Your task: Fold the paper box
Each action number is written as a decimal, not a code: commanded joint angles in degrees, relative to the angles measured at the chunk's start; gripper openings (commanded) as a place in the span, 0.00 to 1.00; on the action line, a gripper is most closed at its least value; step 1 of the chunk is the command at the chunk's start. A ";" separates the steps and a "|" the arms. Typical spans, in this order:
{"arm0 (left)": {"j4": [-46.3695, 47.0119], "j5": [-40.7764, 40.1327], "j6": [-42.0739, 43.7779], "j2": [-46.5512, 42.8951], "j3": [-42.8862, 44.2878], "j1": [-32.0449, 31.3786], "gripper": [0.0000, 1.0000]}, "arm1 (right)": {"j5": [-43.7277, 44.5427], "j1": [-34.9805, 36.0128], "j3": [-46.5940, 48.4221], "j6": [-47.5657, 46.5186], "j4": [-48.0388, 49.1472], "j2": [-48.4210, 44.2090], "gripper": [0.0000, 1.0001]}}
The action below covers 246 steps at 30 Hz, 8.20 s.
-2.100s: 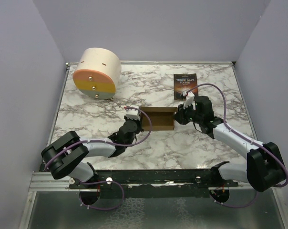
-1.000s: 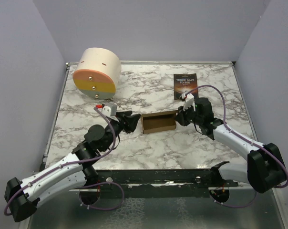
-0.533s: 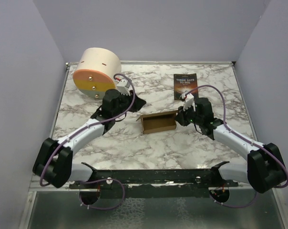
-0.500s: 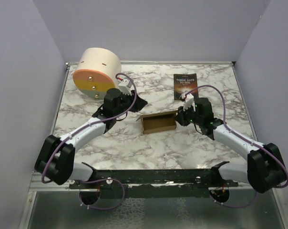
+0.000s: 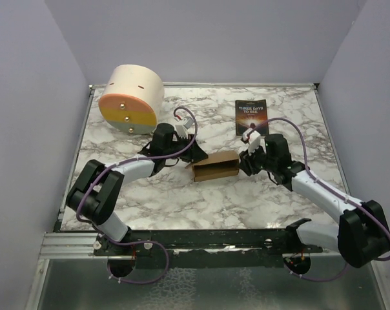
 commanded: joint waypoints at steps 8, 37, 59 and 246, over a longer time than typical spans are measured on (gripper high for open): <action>1.84 3.51 0.81 4.24 0.13 -0.01 0.22 | -7.50 -0.97 6.40 -30.37 -24.40 -8.84 0.64; 2.84 2.59 0.14 2.83 -0.83 0.00 0.21 | -29.30 -1.09 32.27 -23.43 -34.39 21.59 0.27; 3.74 -0.45 -2.12 -1.66 -3.52 -0.01 0.22 | -39.47 -1.63 33.50 -25.98 -36.41 25.32 0.31; 40.48 -15.11 -23.44 3.18 -28.10 -1.42 0.80 | -56.04 -26.45 28.36 -11.66 -29.38 47.46 0.30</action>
